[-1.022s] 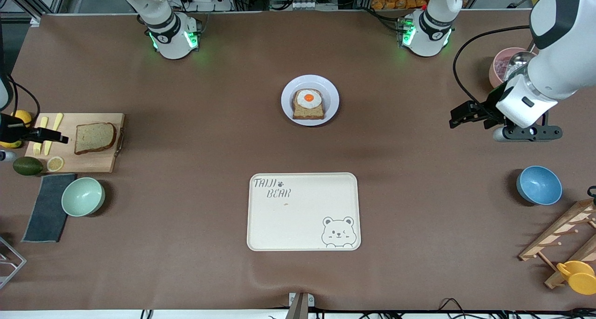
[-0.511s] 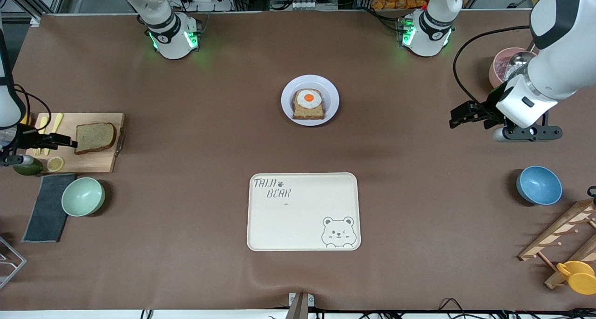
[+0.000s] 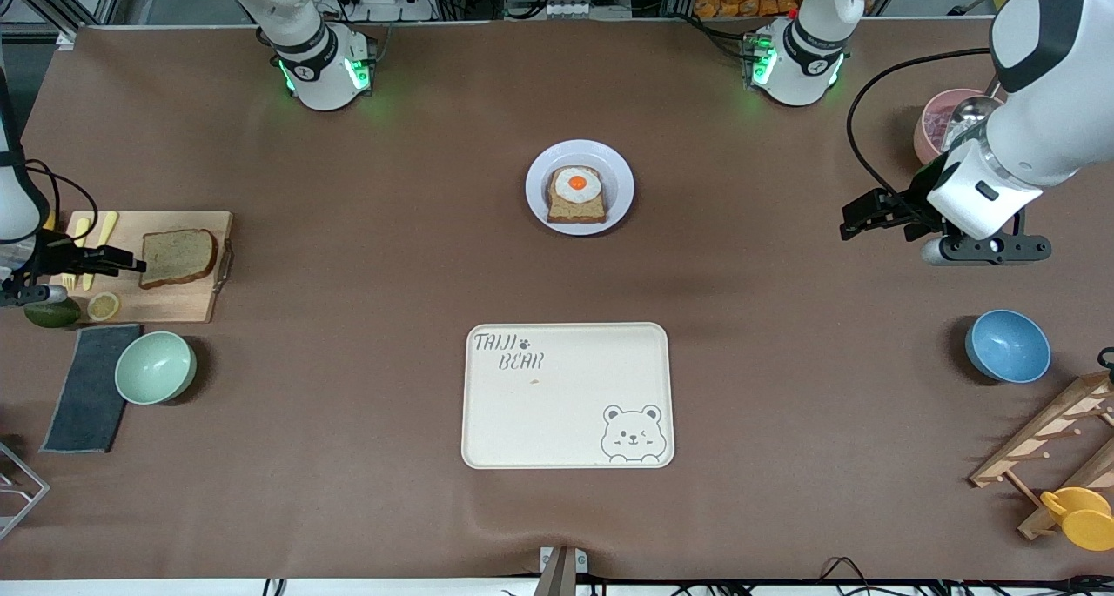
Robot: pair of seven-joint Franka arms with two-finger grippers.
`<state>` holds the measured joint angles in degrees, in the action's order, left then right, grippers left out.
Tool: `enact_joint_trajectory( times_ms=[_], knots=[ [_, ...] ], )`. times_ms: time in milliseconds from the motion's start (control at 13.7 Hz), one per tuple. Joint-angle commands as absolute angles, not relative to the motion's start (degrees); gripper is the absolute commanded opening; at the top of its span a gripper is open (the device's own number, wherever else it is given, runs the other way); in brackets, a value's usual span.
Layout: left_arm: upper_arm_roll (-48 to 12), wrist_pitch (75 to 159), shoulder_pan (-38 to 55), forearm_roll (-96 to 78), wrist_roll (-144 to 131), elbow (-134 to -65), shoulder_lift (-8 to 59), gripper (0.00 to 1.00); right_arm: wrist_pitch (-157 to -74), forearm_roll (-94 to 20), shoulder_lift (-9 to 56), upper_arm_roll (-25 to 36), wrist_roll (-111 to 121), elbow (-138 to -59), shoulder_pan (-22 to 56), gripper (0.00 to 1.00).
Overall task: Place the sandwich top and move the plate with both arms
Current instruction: 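Lower the right gripper and grasp the bread slice on the cutting board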
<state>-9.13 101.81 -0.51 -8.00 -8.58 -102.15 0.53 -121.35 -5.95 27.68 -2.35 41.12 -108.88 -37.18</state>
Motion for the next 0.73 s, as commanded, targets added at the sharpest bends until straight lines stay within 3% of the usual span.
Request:
enact_joint_trajectory(
  times_ms=[0, 219, 438, 511, 657],
  knots=[
    [-9.5, 102.0, 1.0, -9.0, -8.2, -103.2, 0.4, 1.0, -121.8, -6.9, 29.7, -3.4, 42.5, -108.1, -38.8, 0.69],
    [-9.6, 101.8, 4.5, -9.9, -8.7, -105.0, 0.3, 1.0, -122.3, -6.9, 30.4, -3.4, 43.6, -108.1, -39.0, 0.66],
    [-11.0, 102.0, 5.8, -13.5, -9.1, -106.7, 1.1, 1.0, -122.4, -8.3, 31.5, -3.4, 46.5, -107.9, -39.8, 0.5],
    [-11.5, 102.0, 5.8, -13.5, -9.1, -106.6, 2.4, 1.0, -122.8, -9.2, 31.7, -3.4, 48.1, -107.9, -39.9, 0.42],
    [-11.7, 102.3, 6.3, -13.5, -9.1, -106.5, 5.3, 1.0, -122.7, -9.7, 31.8, -3.4, 49.1, -107.9, -40.2, 0.12]
  ],
)
